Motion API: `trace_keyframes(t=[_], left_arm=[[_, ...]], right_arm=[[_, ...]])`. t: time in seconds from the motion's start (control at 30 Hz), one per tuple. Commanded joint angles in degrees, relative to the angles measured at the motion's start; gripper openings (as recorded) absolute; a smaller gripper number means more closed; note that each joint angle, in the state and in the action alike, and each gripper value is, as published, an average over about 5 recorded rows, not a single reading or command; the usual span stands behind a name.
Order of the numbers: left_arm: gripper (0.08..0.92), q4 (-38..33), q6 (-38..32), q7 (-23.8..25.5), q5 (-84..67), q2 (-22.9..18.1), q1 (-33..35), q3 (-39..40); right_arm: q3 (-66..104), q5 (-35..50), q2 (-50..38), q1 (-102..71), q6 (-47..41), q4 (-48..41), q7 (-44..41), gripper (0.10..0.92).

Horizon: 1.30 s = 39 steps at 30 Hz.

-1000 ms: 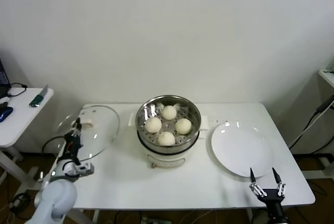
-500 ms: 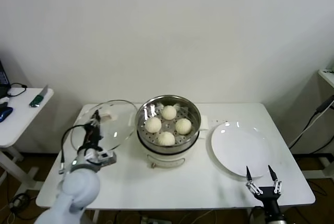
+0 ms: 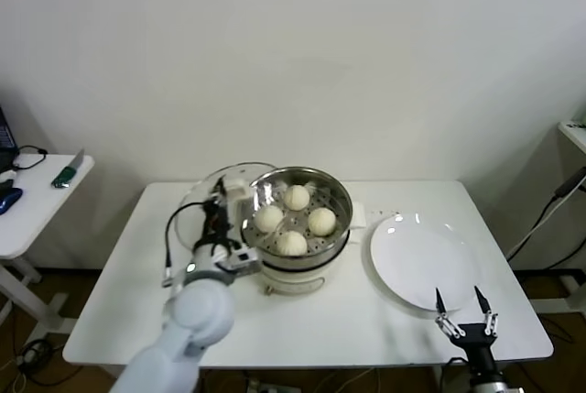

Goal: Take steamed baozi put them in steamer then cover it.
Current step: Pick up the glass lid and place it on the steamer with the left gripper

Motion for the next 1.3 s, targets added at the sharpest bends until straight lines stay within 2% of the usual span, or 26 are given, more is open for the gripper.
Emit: trace_keyframes(t=[0.03, 0.27, 0.6, 1.3], left_arm=[[0.135, 5.36, 1.98, 0.94, 7.69, -11.50, -5.38, 7.96], [0.135, 8.74, 1.74, 0.48, 10.28, -15.55, -5.66, 9.74], [0.135, 13.03, 0.76, -0.77, 13.91, -18.25, -5.66, 10.57], [0.135, 20.10, -1.51, -3.56, 18.08, -17.54, -6.07, 9.55]], right_arm=[[0.39, 0.18, -0.45, -0.13, 0.07, 0.44, -0.05, 0.823], [1.07, 1.33, -1.33, -0.40, 0.34, 0.51, 0.00, 0.823], [1.34, 1.87, -1.70, -0.55, 0.79, 0.19, 0.13, 0.823], [1.77, 1.94, -1.75, -0.90, 1.42, 0.32, 0.37, 0.823]])
